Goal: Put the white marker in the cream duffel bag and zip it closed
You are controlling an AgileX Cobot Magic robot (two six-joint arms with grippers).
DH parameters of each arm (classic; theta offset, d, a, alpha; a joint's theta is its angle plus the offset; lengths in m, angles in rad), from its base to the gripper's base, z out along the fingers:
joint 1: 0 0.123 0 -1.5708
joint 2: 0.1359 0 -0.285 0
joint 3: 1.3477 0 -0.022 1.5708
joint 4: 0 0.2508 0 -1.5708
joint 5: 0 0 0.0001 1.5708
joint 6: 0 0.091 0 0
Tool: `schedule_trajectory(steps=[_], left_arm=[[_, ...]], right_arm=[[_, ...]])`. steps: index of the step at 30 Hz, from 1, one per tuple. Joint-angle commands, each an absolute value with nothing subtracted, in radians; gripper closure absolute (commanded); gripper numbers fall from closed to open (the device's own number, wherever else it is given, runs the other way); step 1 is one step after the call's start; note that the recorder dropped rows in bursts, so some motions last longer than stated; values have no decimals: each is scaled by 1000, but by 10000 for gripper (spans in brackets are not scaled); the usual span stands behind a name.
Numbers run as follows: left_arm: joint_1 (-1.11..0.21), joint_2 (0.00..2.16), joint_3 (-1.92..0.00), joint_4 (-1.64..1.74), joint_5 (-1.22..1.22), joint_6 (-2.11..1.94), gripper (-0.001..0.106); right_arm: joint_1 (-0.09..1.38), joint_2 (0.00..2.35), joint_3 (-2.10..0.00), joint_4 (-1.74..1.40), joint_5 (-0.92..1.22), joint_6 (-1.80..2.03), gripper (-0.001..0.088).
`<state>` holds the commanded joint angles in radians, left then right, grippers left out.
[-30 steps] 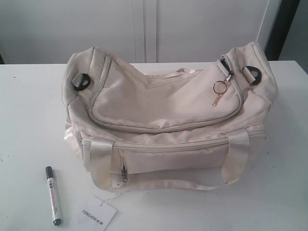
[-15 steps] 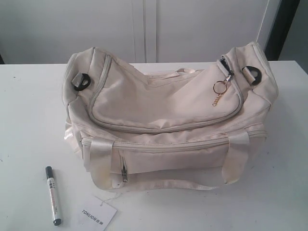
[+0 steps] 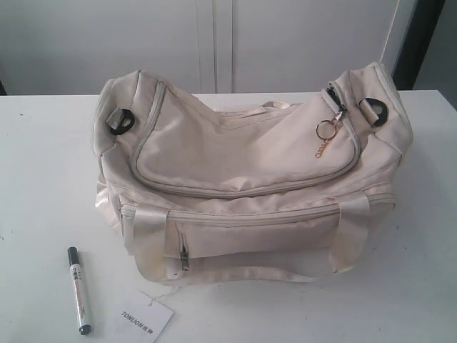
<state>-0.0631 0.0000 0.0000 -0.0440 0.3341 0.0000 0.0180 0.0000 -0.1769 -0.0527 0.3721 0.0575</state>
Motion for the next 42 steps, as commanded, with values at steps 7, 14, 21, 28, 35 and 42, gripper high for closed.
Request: schedule_trajectory(steps=[7,14,21,28,35,42], left_arm=[[-63,0,0,-44,334,0,1053],[-63,0,0,-44,334,0,1053],[-63,0,0,-44,334,0,1053],[-63,0,0,-44,334,0,1053],[-63,0,0,-44,334,0,1053],[-63,0,0,-44,334,0,1053]], right_arm=[[18,0,-177,-53,376,58,868],[18,0,-177,-53,376,58,868],[18,0,-177,-53,376,58,868],[18,0,-177,-53,314,58,868],[18,0,-177,-53,83,58,868],[18,0,-177,-53,69,58,868]])
